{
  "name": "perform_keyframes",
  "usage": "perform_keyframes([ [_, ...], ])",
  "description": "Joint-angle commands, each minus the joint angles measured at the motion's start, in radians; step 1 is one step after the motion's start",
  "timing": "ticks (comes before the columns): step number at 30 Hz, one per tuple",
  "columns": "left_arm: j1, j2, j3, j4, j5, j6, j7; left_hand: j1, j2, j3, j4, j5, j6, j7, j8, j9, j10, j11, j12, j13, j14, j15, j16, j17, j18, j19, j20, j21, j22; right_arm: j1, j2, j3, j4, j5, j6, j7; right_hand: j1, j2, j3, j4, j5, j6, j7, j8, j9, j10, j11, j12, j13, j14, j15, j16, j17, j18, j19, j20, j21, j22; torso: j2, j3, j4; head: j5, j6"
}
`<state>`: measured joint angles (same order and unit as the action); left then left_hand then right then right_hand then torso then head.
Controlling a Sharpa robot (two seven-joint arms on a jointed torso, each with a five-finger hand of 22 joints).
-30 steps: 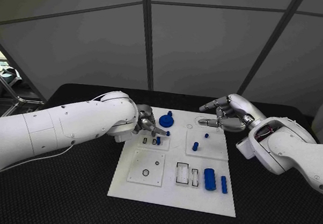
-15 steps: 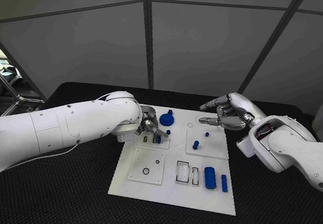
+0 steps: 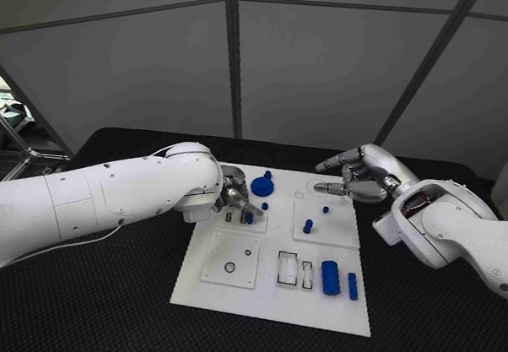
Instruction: Assemble the parts on the task board
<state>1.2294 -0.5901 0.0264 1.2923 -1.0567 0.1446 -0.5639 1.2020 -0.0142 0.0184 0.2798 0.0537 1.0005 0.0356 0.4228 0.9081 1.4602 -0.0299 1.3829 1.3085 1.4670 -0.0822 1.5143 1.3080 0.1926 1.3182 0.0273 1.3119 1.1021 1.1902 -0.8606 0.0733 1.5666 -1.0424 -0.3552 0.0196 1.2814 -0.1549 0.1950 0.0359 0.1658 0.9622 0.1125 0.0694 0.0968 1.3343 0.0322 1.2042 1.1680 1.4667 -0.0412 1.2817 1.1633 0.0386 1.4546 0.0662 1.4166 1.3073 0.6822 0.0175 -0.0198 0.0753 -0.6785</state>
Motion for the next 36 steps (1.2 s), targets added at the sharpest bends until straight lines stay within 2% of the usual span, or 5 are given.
perform_keyframes([
  [1,0.002,0.0,0.0,0.006,-0.005,0.015,-0.004,0.013,0.004,0.005,-0.001,-0.001,0.003,-0.002,-0.006,0.008,0.021,-0.001,0.008,0.156,0.085,-0.004,0.003,0.205,-0.1,-0.002,0.0,0.005,0.004,0.002,0.002,0.001,-0.001,0.0,0.007,-0.001,-0.01,0.002,-0.003,-0.001,0.005,0.007,0.003,-0.003,0.001,0.004,-0.002,-0.003,-0.001,0.012,-0.004,-0.005,0.001,0.016,-0.005,0.0,-0.003,0.035,0.0,-0.0004,0.0,0.001,0.0],
  [10,0.002,-0.004,0.0,0.013,-0.005,0.006,0.0,0.077,0.034,0.037,-0.028,0.059,0.004,-0.01,-0.017,0.047,0.024,-0.007,0.006,0.162,0.086,-0.008,0.006,0.209,-0.1,-0.004,-0.003,0.009,0.013,0.002,0.006,0.001,-0.006,-0.002,0.009,-0.002,-0.011,0.003,-0.003,-0.001,0.005,0.008,0.003,-0.003,0.001,0.005,-0.002,0.0,0.001,0.012,-0.004,-0.005,0.002,0.016,-0.004,0.0,-0.003,0.035,0.001,-0.0006,0.0005,0.0,-0.003],
  [15,0.002,-0.007,0.0,0.015,-0.005,-0.002,0.008,0.132,0.048,0.074,-0.066,0.143,-0.003,-0.013,-0.034,0.069,0.021,-0.01,-0.002,0.163,0.086,-0.011,0.003,0.207,-0.099,-0.008,-0.006,0.007,0.013,0.002,0.009,0.001,-0.009,-0.003,0.01,-0.002,-0.011,0.003,-0.003,-0.001,0.005,0.008,0.003,-0.003,0.001,0.005,-0.002,0.0,0.001,0.012,-0.004,-0.005,0.002,0.016,-0.004,0.0,-0.003,0.035,0.0,-0.0003,0.0009,0.001,-0.005],
  [21,0.002,-0.013,0.0,0.023,0.008,-0.017,0.021,0.181,0.044,0.168,-0.123,0.329,-0.009,-0.005,-0.062,0.103,0.023,-0.008,-0.009,0.166,0.087,-0.01,0.006,0.211,-0.099,-0.01,-0.009,0.008,0.021,0.002,0.012,0.001,-0.014,-0.003,0.01,-0.001,-0.012,0.005,-0.002,0.0,0.006,0.008,0.002,-0.002,0.001,0.006,-0.002,0.0,0.001,0.013,-0.004,-0.004,0.003,0.016,-0.004,0.0,-0.004,0.035,0.0,-0.0001,0.0002,0.002,-0.006],
  [36,0.0,-0.067,0.002,0.093,0.051,-0.122,0.074,0.128,0.006,0.32,-0.205,0.365,0.008,-0.004,-0.087,0.173,0.033,-0.006,-0.01,0.176,0.09,-0.008,0.014,0.22,-0.103,0.0,-0.004,0.018,0.049,0.002,0.013,0.001,-0.023,-0.002,0.008,0.006,-0.013,0.007,-0.001,0.0,0.006,0.009,0.002,-0.002,0.002,0.006,-0.002,0.001,0.002,0.013,-0.004,-0.005,0.003,0.016,-0.003,-0.001,-0.004,0.034,0.0,0.0008,0.0014,0.006,-0.006],
])
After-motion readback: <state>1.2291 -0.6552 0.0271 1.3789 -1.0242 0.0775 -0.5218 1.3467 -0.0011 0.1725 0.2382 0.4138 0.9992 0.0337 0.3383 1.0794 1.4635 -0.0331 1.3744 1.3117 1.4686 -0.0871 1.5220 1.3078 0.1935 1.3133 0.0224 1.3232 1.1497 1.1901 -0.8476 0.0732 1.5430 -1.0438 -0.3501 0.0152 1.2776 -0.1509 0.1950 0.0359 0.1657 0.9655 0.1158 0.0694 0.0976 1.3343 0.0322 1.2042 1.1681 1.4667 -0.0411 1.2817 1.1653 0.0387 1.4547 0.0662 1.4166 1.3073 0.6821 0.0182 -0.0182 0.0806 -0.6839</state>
